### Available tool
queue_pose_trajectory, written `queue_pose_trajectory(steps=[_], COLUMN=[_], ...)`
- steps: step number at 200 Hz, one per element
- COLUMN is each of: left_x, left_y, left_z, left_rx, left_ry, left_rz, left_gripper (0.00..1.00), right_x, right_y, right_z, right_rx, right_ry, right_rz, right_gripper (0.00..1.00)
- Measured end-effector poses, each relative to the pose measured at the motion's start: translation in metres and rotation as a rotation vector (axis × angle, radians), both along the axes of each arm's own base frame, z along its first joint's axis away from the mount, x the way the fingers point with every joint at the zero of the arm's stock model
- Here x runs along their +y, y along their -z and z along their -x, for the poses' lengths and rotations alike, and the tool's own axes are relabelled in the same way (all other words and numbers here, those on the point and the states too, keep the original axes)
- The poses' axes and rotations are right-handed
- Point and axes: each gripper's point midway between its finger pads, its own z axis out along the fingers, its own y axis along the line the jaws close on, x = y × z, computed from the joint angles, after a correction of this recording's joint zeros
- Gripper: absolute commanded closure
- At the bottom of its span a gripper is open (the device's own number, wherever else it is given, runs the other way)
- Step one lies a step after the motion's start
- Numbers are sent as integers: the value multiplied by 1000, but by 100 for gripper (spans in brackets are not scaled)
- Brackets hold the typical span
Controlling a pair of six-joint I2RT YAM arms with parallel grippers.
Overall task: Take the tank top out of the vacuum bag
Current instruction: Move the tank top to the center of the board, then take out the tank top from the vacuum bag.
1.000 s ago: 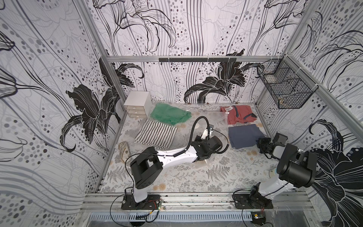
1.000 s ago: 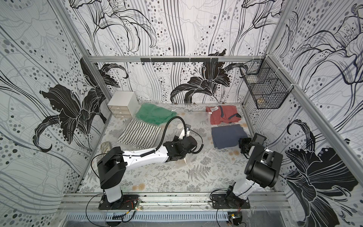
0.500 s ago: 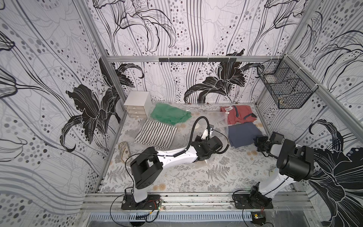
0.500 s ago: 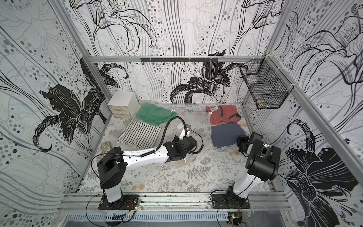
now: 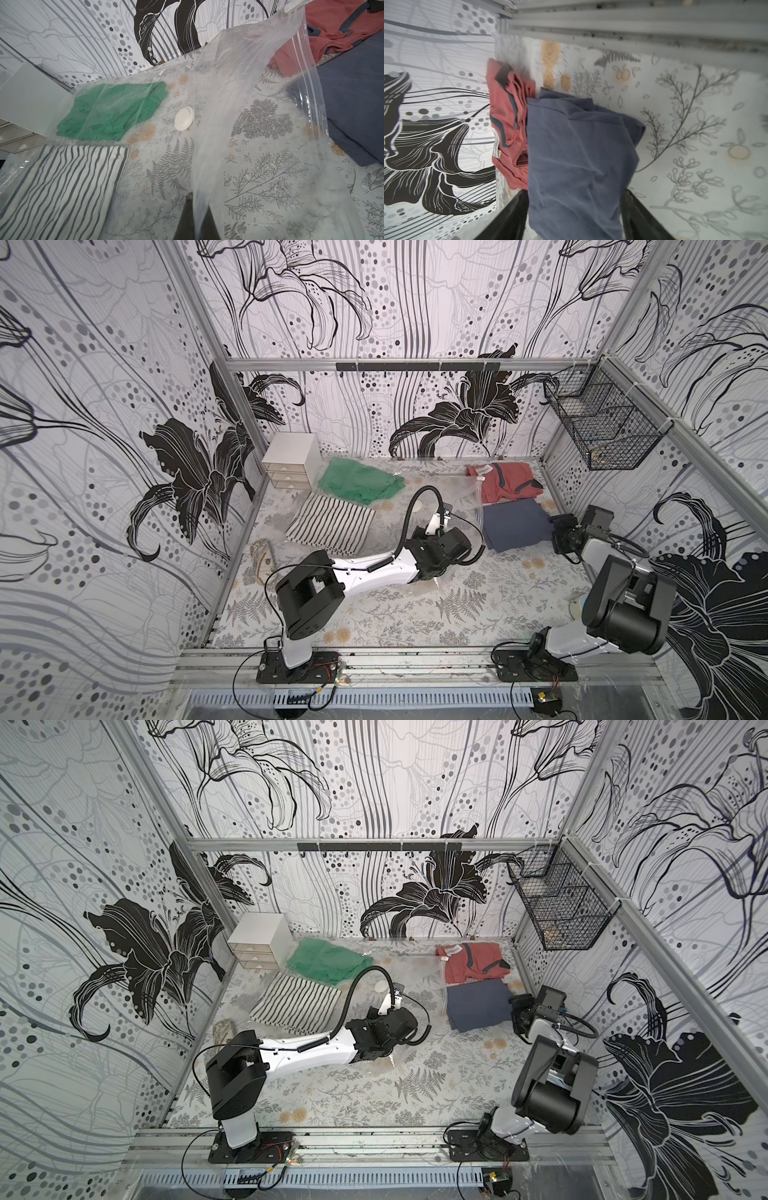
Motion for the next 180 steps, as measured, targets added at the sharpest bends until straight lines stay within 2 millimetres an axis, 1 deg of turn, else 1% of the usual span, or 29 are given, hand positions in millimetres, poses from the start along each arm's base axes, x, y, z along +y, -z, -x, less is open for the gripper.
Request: queue_pose_trajectory(steps=[15,22,29,36,50,67,73,75,80,83,93,97,100,120,135,153,167,180], left_x=[0,0,0,0,0,0,0,0,-1,-1,-1,-2,-2,-3,-6,-7,-9,-12], left_y=[0,0,0,0,0,0,0,0,-1,-1,-1,-1,-2,-3,-4,-5,-5,-6], left_z=[0,0,0,0,0,0,0,0,0,0,-1,-1,-1,-1,0,0,1,3], left_rx=[0,0,0,0,0,-1,-1,-1,-2,-2,-4,-5,-5,-10,-14,-16,-18,-21], left_ry=[0,0,0,0,0,0,0,0,1,1,2,2,2,4,9,12,17,24], left_rz=[1,1,1,1,1,1,2,2,4,4,8,10,11,20,27,30,31,33], left_gripper=[100,100,100,100,100,100,100,100,100,100,100,100,100,100,100,100,100,100], right_x=[0,4,12,25,66,137,163,168,190,199,233,241,251,289,308,327,339,348], right_y=[-25,-36,-45,-54,-71,-89,-93,-94,-96,-96,-93,-90,-87,-63,-48,-30,-17,-10], right_z=[0,0,-1,-3,-8,-11,-9,-8,-5,-3,7,10,13,26,26,22,20,15], right_rx=[-27,-41,-54,-70,-105,-168,-193,-196,-216,-225,-241,-242,-244,-211,-185,-160,-140,-143], right_ry=[-26,-45,-76,-119,-247,-460,-537,-550,-617,-642,-743,-766,-798,-904,-942,-977,-995,-1000], right_rz=[59,82,100,114,136,147,142,139,133,129,110,104,97,49,8,-26,-48,-66], right_gripper=[28,29,29,30,33,37,40,41,42,43,45,46,46,51,54,56,56,56])
